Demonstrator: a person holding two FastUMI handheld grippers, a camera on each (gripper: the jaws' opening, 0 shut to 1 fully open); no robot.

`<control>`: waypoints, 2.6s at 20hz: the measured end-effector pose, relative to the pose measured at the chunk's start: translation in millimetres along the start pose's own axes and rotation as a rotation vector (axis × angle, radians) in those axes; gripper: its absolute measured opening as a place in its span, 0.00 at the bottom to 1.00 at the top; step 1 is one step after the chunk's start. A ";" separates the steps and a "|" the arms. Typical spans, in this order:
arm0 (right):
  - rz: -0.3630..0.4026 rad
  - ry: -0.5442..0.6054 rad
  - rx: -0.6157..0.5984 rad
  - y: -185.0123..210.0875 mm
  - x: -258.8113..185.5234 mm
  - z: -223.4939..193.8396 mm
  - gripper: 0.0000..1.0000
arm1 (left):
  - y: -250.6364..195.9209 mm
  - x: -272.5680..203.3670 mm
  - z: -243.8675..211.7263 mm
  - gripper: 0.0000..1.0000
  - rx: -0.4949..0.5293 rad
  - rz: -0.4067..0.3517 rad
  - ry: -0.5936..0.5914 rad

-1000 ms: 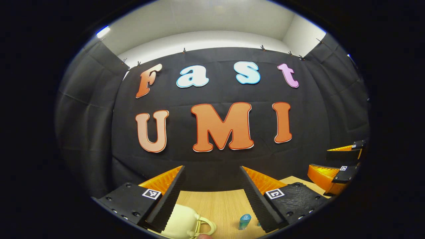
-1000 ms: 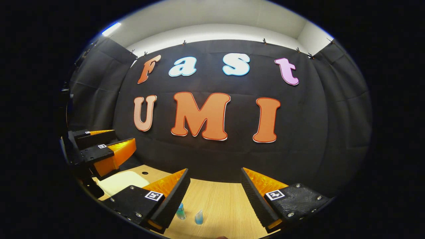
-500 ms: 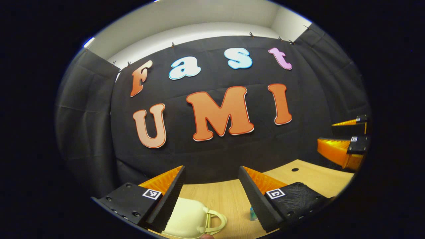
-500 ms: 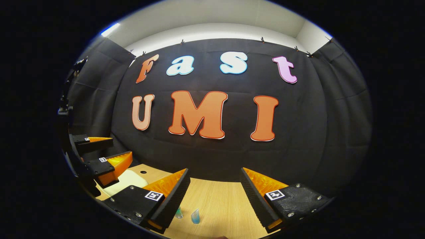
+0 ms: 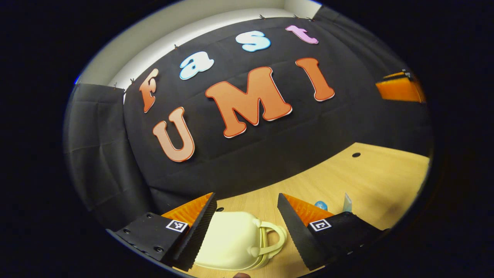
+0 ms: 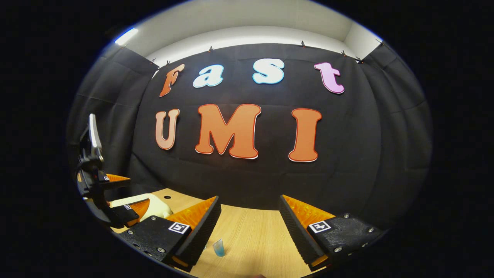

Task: First open the suitcase, pack the skin care products into it, and then close the suitcase.

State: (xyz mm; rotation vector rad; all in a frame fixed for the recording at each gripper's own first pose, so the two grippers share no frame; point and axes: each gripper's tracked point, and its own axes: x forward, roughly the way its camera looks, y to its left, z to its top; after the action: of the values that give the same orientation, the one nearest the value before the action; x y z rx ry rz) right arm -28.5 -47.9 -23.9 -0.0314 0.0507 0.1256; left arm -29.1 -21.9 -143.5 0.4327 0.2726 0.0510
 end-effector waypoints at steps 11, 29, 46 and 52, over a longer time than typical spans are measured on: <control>-0.167 0.034 -0.010 -26.0 -3.1 -4.8 0.96 | -51.3 37.7 -103.9 0.98 0.289 -0.187 0.154; -0.251 0.086 -0.015 -11.5 15.9 -20.2 0.96 | -78.8 53.4 -190.1 0.63 0.619 -0.387 0.279; -0.188 0.092 -0.024 23.2 37.4 -23.1 0.96 | 39.9 65.6 -77.9 0.05 0.292 -0.182 0.166; -0.148 0.096 -0.031 44.7 50.2 -22.3 0.96 | 126.5 75.6 -52.8 0.05 0.170 -0.036 0.139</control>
State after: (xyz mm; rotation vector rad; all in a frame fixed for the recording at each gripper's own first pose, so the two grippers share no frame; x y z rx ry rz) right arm 14.5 1.9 -50.0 -0.0717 0.1424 -0.0231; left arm 30.4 122.4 -155.2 0.5947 0.4238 0.0228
